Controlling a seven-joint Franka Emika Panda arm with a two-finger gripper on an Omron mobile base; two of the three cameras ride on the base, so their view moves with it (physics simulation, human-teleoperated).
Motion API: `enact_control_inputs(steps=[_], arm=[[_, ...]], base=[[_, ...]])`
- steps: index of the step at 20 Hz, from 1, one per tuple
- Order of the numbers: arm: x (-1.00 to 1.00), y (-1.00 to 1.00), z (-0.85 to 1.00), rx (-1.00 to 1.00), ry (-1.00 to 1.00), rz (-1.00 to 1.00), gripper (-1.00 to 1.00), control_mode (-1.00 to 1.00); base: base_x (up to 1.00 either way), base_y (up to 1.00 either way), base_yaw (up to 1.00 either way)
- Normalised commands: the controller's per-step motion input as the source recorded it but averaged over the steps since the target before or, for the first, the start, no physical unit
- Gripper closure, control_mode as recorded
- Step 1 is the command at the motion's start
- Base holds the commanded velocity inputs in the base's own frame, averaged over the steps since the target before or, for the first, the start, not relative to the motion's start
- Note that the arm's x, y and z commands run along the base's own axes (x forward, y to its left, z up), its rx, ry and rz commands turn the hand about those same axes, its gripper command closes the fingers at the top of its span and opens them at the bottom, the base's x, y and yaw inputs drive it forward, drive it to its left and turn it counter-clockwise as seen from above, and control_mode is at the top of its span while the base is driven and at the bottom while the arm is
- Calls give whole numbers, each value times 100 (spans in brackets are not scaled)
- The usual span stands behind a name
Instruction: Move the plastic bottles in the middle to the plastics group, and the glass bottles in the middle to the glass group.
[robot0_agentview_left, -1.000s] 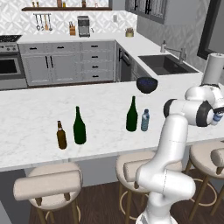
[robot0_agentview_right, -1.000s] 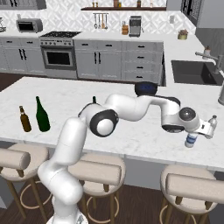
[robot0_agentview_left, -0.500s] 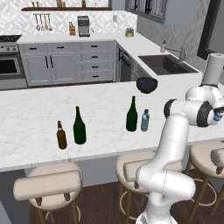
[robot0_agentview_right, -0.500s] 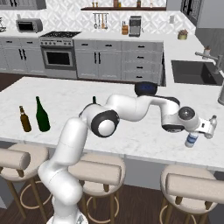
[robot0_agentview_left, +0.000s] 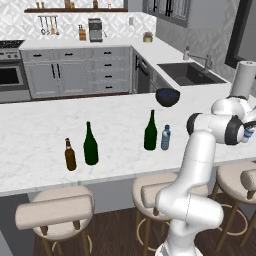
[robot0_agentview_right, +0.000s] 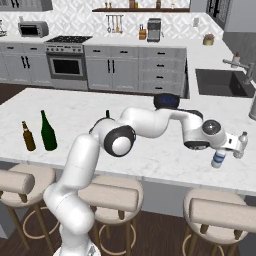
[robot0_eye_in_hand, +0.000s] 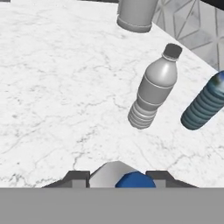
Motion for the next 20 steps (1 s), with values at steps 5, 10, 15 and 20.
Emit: enact_control_inputs(steps=[5, 10, 15, 20], arm=[[25, 23, -42, 0, 0, 0, -100, -100], [23, 23, -42, 0, 0, 0, -100, -100], [31, 11, -20, 0, 0, 0, -100, -100], [7, 14, -2, 0, -4, 0, -100, -100]], base=[[0, 0, 0], [0, 0, 0], [0, 0, 0], [0, 0, 0]])
